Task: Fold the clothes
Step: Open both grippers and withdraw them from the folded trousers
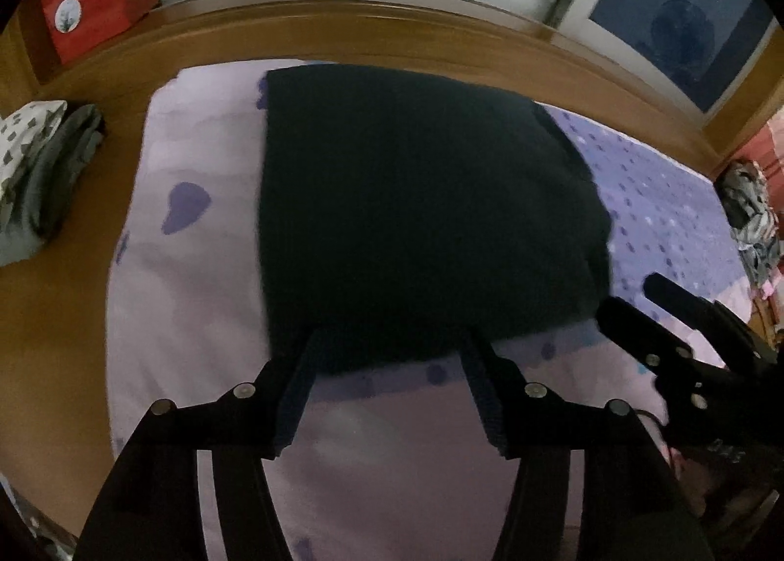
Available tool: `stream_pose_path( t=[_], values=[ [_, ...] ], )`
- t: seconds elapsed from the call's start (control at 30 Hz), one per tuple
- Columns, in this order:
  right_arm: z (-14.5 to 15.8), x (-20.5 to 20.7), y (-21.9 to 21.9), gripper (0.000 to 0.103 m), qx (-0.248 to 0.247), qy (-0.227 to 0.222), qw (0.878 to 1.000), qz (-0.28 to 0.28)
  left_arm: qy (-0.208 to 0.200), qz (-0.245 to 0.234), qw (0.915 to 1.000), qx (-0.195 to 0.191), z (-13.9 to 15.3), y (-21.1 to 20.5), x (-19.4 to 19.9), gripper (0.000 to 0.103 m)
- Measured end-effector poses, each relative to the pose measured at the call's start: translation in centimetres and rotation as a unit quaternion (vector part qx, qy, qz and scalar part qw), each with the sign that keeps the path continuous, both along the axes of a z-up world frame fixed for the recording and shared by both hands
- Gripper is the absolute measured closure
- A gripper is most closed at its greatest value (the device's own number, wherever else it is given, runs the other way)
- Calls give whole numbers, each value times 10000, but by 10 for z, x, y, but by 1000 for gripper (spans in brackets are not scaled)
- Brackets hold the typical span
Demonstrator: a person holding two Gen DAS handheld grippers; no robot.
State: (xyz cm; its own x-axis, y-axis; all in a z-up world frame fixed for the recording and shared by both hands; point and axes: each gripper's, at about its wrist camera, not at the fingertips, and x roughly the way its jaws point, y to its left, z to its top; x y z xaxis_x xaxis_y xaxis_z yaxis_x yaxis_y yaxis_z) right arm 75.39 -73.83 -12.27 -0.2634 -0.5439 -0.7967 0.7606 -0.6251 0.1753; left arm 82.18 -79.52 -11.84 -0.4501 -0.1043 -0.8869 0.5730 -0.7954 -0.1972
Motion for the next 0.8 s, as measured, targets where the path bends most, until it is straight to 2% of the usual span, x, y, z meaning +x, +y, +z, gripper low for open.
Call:
stream_pose_path(
  t=[0.1, 0.3, 0.47, 0.6, 0.8],
  values=[
    [-1, 1, 2, 26, 55, 30, 10000, -67, -65, -88, 9998, -139, 1, 9, -2, 42],
    [-2, 1, 8, 26, 143, 18, 9997, -185, -89, -37, 9999, -105, 2, 11, 0, 42],
    [-1, 4, 9, 26, 178, 92, 9998, -89, 45, 31, 9999, -110, 7, 13, 2, 42],
    [0, 6, 7, 26, 188, 156, 9997, -6, -61, 144, 9996, -251, 6, 13, -1, 42],
    [0, 3, 6, 26, 177, 128, 9998, 4, 26, 220, 9996, -196, 5, 12, -1, 42]
  ],
)
